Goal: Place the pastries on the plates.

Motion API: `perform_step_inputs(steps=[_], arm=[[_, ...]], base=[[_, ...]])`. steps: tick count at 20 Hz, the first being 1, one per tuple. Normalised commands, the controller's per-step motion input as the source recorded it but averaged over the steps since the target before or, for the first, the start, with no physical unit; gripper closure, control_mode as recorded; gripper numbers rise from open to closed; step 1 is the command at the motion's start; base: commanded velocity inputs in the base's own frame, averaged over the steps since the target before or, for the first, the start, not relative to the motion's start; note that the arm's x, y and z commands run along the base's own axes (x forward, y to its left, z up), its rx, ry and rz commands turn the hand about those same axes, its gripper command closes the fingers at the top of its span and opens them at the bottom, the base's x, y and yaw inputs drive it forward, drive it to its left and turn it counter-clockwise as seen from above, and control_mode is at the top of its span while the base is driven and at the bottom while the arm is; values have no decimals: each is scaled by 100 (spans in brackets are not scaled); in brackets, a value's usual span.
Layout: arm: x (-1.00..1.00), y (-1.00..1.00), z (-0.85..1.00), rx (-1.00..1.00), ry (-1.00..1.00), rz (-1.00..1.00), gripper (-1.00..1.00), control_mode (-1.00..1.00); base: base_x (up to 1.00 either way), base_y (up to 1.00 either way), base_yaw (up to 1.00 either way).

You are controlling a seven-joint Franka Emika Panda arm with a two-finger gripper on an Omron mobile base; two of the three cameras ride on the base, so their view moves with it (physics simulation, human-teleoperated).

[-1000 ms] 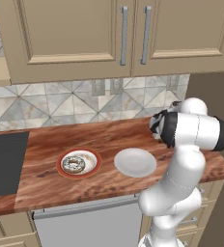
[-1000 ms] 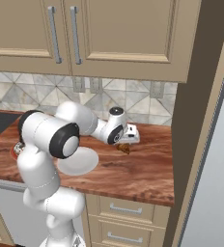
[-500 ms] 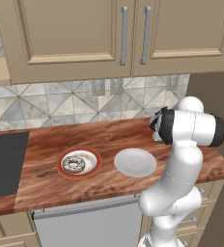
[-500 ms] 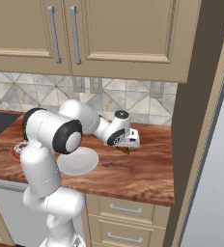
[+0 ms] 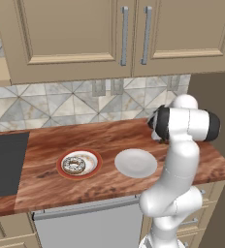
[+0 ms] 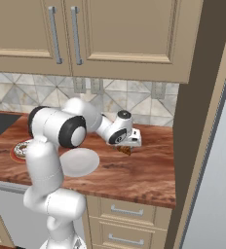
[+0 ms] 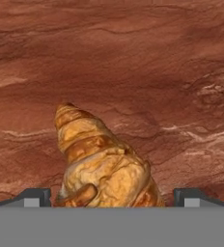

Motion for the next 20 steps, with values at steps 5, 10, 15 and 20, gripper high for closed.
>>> perform_step_inputs(steps=[5, 10, 15, 20], arm=[[1, 0, -34, 0, 0, 0, -100, -100], [0, 0, 0, 0, 0, 0, 100, -100], [-23, 11, 85, 20, -14, 1, 100, -100], [-91, 50, 67, 10, -8, 13, 100, -100]], base=[[0, 0, 0], [0, 0, 0], [0, 0, 0], [0, 0, 0]])
